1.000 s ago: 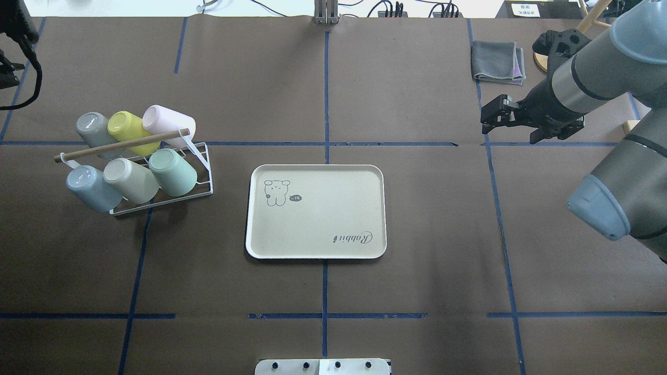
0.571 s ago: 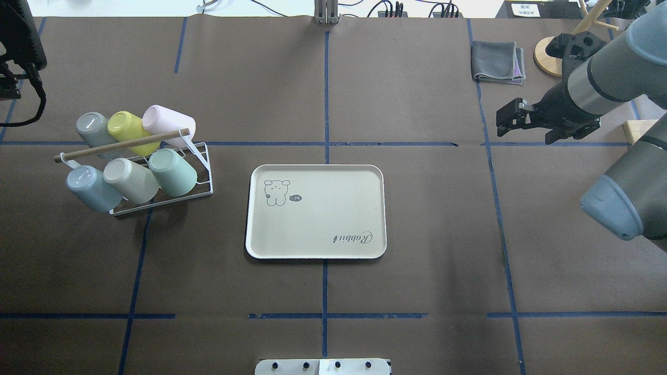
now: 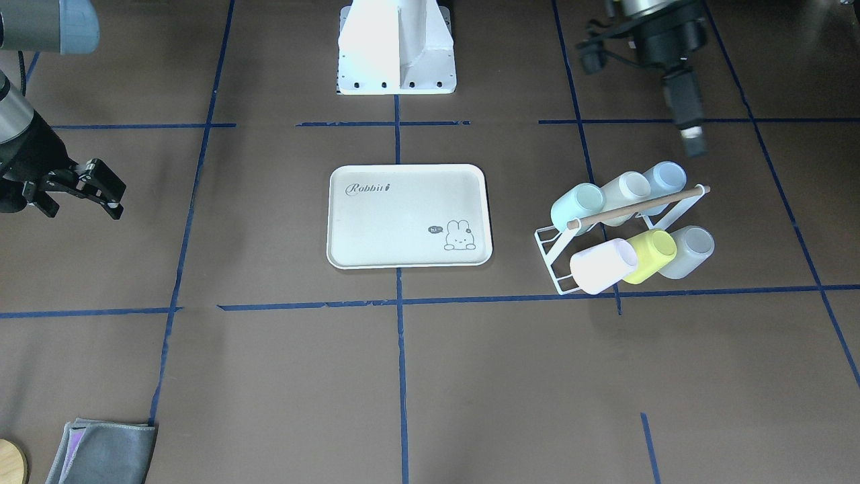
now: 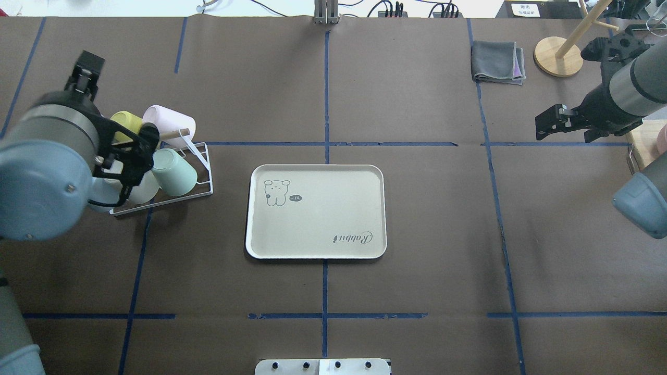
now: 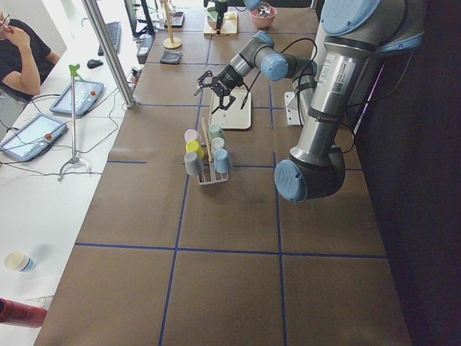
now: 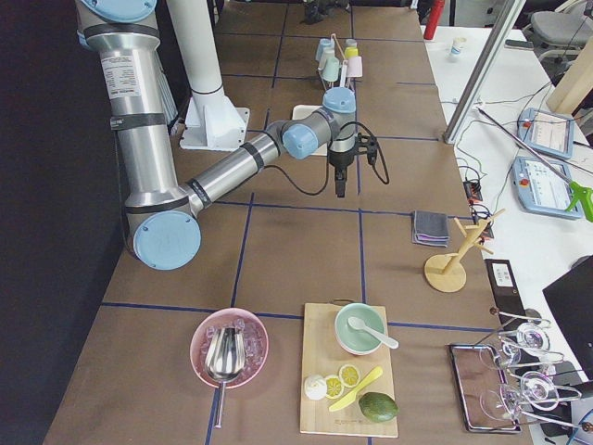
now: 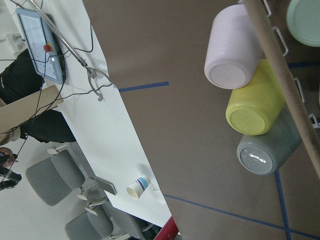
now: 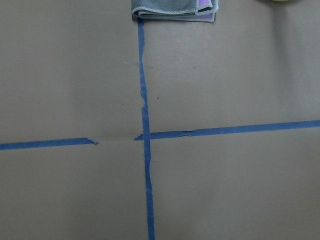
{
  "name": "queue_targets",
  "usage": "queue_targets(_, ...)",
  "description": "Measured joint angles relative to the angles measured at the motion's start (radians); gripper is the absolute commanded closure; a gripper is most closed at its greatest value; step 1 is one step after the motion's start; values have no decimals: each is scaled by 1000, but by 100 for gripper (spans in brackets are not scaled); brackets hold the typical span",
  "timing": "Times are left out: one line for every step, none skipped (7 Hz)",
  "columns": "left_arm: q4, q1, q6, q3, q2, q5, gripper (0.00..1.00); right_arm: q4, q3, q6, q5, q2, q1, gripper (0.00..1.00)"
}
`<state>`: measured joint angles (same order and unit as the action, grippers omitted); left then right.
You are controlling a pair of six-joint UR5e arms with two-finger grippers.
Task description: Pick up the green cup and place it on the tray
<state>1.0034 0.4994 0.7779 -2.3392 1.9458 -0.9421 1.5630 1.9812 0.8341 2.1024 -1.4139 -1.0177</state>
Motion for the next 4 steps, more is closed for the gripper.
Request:
queue_targets(-56, -83, 2, 5, 15, 63, 7, -1, -4, -4, -1, -3, 0, 0)
queue_targets(-84, -140, 3, 18, 11, 108, 1, -1, -9, -5, -2, -4, -1, 0)
queue_targets(-104, -184, 2, 43, 4, 150, 1, -1, -13, -5, -2, -4, -1, 0)
queue_targets(-113, -216, 1, 69, 0, 172, 1, -1, -15, -4, -2, -5, -1, 0)
